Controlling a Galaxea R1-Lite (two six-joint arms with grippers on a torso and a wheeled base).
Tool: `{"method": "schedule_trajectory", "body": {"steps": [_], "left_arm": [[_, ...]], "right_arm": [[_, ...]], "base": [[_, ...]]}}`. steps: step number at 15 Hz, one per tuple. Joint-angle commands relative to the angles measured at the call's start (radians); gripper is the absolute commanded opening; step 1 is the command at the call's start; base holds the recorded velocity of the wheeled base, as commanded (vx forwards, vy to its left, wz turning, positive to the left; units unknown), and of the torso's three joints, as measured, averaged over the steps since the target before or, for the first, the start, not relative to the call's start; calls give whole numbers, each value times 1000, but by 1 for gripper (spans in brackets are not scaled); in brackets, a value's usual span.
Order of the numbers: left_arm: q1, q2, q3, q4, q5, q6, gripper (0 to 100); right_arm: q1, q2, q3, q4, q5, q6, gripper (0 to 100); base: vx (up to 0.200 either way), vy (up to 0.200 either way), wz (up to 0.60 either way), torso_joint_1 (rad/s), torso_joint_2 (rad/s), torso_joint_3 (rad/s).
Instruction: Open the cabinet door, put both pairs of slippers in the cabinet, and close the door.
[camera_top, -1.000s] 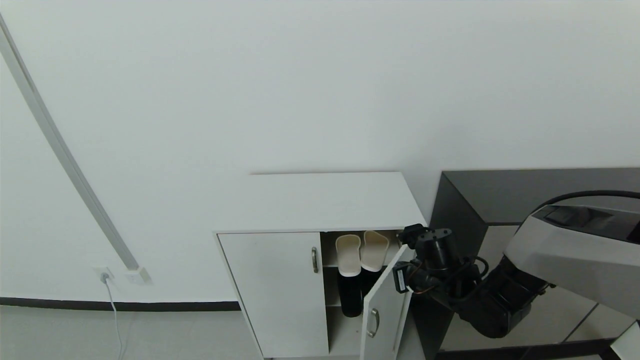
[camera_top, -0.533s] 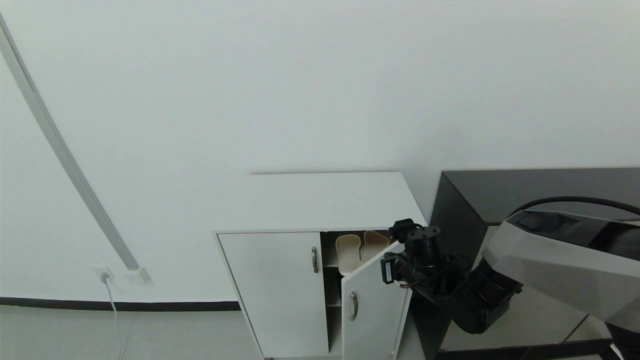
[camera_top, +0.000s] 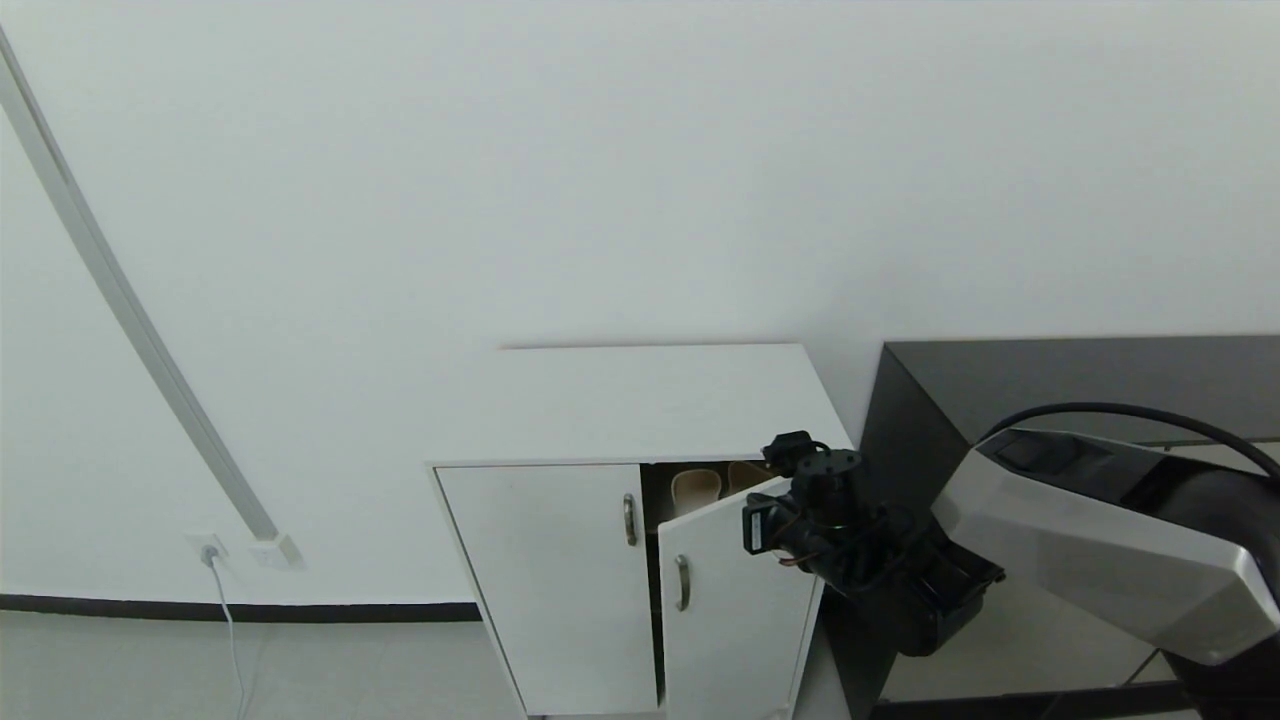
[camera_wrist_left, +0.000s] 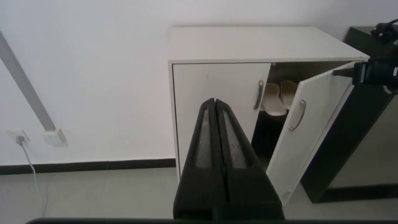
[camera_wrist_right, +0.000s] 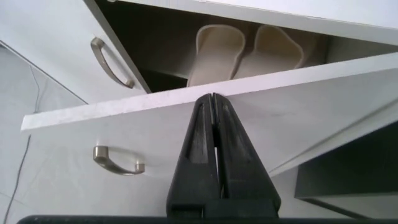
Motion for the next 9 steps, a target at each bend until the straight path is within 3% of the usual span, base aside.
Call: {"method": "schedule_trajectory", "body": {"steps": [1,9], "left_arm": [[0,1,0,0,0,-1,0],[0,1,0,0,0,-1,0]], "right_arm": [[1,43,-34,0,0,0,0],[-2,124,-172,15,0,0,0]], "base": [[0,0,0,0,0,0],[0,0,0,0,0,0]]}}
